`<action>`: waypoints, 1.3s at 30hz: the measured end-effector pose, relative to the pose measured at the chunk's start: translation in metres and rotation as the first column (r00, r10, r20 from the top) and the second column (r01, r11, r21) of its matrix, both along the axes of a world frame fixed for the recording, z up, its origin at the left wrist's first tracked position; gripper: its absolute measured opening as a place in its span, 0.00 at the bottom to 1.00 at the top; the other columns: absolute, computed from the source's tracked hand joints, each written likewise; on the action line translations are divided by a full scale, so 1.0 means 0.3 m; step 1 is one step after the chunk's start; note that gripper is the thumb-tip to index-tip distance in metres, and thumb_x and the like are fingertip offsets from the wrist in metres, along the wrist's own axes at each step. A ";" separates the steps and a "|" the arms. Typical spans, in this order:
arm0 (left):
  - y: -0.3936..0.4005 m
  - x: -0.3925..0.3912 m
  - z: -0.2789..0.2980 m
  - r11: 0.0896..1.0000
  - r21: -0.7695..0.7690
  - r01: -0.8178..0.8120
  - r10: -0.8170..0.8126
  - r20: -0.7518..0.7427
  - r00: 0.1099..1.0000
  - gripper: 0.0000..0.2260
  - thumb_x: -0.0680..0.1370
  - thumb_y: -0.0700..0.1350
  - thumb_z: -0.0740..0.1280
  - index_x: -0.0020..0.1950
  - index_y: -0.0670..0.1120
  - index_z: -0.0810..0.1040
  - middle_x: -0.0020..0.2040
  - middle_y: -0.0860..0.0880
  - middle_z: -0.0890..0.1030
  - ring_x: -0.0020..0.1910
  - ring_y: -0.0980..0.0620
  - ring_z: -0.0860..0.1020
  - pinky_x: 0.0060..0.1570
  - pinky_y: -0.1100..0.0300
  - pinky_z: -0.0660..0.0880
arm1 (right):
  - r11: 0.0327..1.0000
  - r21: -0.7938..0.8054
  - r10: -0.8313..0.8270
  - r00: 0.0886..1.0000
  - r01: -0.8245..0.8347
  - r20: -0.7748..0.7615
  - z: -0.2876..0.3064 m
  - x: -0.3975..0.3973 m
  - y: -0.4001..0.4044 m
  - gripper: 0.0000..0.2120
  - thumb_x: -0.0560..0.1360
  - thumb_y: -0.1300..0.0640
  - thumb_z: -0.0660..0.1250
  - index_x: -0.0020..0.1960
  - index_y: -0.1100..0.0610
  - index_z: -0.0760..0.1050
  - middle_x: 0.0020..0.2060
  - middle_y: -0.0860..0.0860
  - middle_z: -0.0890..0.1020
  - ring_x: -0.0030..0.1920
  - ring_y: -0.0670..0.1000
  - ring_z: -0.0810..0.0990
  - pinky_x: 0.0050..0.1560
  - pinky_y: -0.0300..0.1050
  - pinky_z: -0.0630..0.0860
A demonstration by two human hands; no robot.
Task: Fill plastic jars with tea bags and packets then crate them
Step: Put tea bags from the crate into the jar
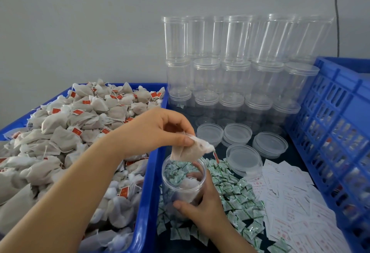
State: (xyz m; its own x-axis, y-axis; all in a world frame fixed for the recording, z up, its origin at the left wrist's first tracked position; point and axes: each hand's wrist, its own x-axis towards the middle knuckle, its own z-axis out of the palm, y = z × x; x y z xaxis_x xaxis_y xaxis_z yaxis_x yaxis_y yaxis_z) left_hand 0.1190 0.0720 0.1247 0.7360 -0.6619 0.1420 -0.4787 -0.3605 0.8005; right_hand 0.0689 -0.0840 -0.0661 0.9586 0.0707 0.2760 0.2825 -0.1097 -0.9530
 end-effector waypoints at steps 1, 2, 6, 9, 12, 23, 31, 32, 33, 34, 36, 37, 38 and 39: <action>0.000 0.002 -0.006 0.999 0.035 0.008 -0.008 -0.019 1.000 0.04 0.69 0.51 0.71 0.42 0.58 0.83 0.43 0.55 0.84 0.43 0.58 0.82 0.46 0.68 0.76 | 1.000 0.001 -0.006 1.000 0.006 0.001 -0.006 0.003 0.001 0.42 0.58 0.43 0.78 0.64 0.20 0.61 0.55 0.26 0.75 0.56 0.33 0.77 0.48 0.24 0.72; -0.001 0.005 -0.013 0.998 0.067 0.012 -0.011 -0.030 0.999 0.04 0.71 0.49 0.72 0.43 0.57 0.83 0.43 0.55 0.84 0.43 0.58 0.82 0.46 0.68 0.77 | 1.000 0.008 -0.008 1.000 0.008 0.002 -0.015 0.007 0.002 0.42 0.58 0.44 0.79 0.62 0.18 0.61 0.55 0.27 0.76 0.55 0.34 0.79 0.48 0.25 0.73; -0.012 0.012 -0.033 0.971 0.237 -0.020 0.007 0.052 0.999 0.05 0.73 0.45 0.72 0.41 0.57 0.82 0.42 0.60 0.82 0.43 0.63 0.80 0.46 0.73 0.74 | 0.999 0.034 -0.023 1.000 0.024 -0.013 -0.042 0.013 0.002 0.43 0.57 0.41 0.79 0.62 0.17 0.59 0.54 0.30 0.76 0.56 0.37 0.79 0.48 0.29 0.75; -0.027 0.009 -0.045 0.942 0.329 -0.063 0.008 0.166 0.986 0.07 0.73 0.46 0.72 0.41 0.59 0.79 0.41 0.62 0.81 0.42 0.66 0.77 0.43 0.76 0.71 | 0.999 0.046 -0.009 1.000 0.009 -0.006 -0.043 0.013 0.003 0.42 0.58 0.43 0.80 0.64 0.21 0.62 0.55 0.29 0.78 0.55 0.35 0.79 0.48 0.27 0.75; -0.039 0.003 -0.066 0.881 0.464 -0.097 -0.043 0.282 0.959 0.06 0.74 0.48 0.71 0.44 0.59 0.78 0.40 0.61 0.78 0.42 0.66 0.75 0.42 0.74 0.71 | 0.998 0.067 0.006 1.000 -0.005 -0.017 -0.031 0.012 0.006 0.43 0.60 0.47 0.81 0.67 0.27 0.64 0.57 0.35 0.80 0.57 0.40 0.81 0.50 0.30 0.77; -0.079 -0.012 -0.114 0.743 0.647 -0.172 -0.150 0.412 0.899 0.01 0.76 0.47 0.66 0.46 0.51 0.77 0.42 0.56 0.75 0.40 0.59 0.71 0.42 0.63 0.72 | 0.996 0.083 0.028 1.000 -0.029 0.011 -0.017 0.017 0.003 0.42 0.63 0.52 0.81 0.70 0.35 0.66 0.62 0.40 0.80 0.62 0.44 0.80 0.56 0.32 0.75; -0.111 -0.024 -0.135 0.684 0.697 -0.217 -0.176 0.445 0.878 0.04 0.77 0.47 0.64 0.51 0.53 0.75 0.39 0.57 0.70 0.37 0.58 0.68 0.36 0.65 0.65 | 0.995 0.094 0.042 0.999 -0.042 -0.002 -0.029 0.017 0.003 0.42 0.62 0.52 0.80 0.68 0.29 0.66 0.62 0.40 0.80 0.62 0.44 0.80 0.56 0.34 0.77; -0.114 -0.025 -0.134 0.682 0.700 -0.211 -0.177 0.438 0.881 0.06 0.77 0.47 0.64 0.53 0.53 0.75 0.40 0.57 0.71 0.37 0.58 0.68 0.36 0.66 0.65 | 0.995 0.094 0.044 0.999 -0.044 -0.005 -0.032 0.018 0.003 0.42 0.62 0.52 0.80 0.68 0.29 0.66 0.62 0.40 0.80 0.62 0.44 0.80 0.55 0.34 0.77; -0.115 -0.027 -0.132 0.678 0.705 -0.207 -0.180 0.433 0.883 0.07 0.77 0.47 0.64 0.55 0.53 0.76 0.41 0.58 0.71 0.38 0.58 0.68 0.37 0.66 0.66 | 0.995 0.094 0.045 0.999 -0.044 -0.007 -0.034 0.018 0.004 0.42 0.62 0.53 0.81 0.68 0.29 0.66 0.62 0.40 0.80 0.62 0.44 0.80 0.55 0.33 0.77; -0.116 -0.029 -0.128 0.669 0.715 -0.203 -0.190 0.427 0.884 0.08 0.78 0.47 0.63 0.56 0.53 0.76 0.42 0.57 0.72 0.39 0.58 0.69 0.39 0.65 0.68 | 0.995 0.094 0.044 0.999 -0.043 -0.009 -0.034 0.018 0.005 0.42 0.62 0.53 0.81 0.68 0.29 0.66 0.62 0.40 0.80 0.62 0.44 0.80 0.54 0.33 0.77; -0.119 -0.038 -0.120 0.612 0.766 -0.195 -0.231 0.410 0.882 0.09 0.78 0.45 0.61 0.56 0.52 0.78 0.43 0.56 0.75 0.42 0.56 0.71 0.41 0.61 0.71 | 0.995 0.092 0.045 0.999 -0.043 -0.016 -0.035 0.019 0.006 0.43 0.62 0.52 0.81 0.69 0.30 0.65 0.62 0.39 0.80 0.62 0.43 0.80 0.54 0.32 0.77; -0.124 -0.042 -0.116 0.566 0.800 -0.198 -0.262 0.402 0.877 0.10 0.78 0.45 0.61 0.54 0.51 0.80 0.44 0.54 0.77 0.42 0.54 0.73 0.39 0.60 0.71 | 0.995 0.089 0.046 0.999 -0.044 -0.021 -0.034 0.018 0.006 0.43 0.61 0.51 0.81 0.69 0.30 0.65 0.62 0.39 0.79 0.62 0.43 0.79 0.54 0.33 0.77; -0.130 -0.047 -0.114 0.516 0.832 -0.202 -0.291 0.393 0.872 0.10 0.78 0.44 0.60 0.52 0.49 0.81 0.43 0.51 0.78 0.41 0.52 0.74 0.36 0.60 0.69 | 0.995 0.087 0.047 0.998 -0.044 -0.029 -0.033 0.018 0.005 0.44 0.61 0.48 0.82 0.70 0.31 0.64 0.63 0.38 0.79 0.63 0.43 0.79 0.55 0.33 0.77; -0.137 -0.052 -0.114 0.470 0.859 -0.203 -0.311 0.376 0.873 0.09 0.78 0.43 0.60 0.49 0.48 0.81 0.42 0.50 0.78 0.39 0.51 0.74 0.33 0.61 0.67 | 0.995 0.089 0.049 0.998 -0.045 -0.042 -0.031 0.017 0.004 0.45 0.60 0.45 0.83 0.70 0.31 0.64 0.64 0.38 0.78 0.64 0.42 0.78 0.56 0.33 0.77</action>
State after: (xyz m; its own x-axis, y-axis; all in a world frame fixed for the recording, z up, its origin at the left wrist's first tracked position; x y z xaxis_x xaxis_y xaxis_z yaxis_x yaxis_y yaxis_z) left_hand 0.1034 0.0308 0.0906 0.7137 -0.6572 -0.2423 -0.7000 -0.6822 -0.2112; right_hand 0.0741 -0.0828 -0.0754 0.9662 0.0929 0.2405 0.2427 -0.0126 -0.9700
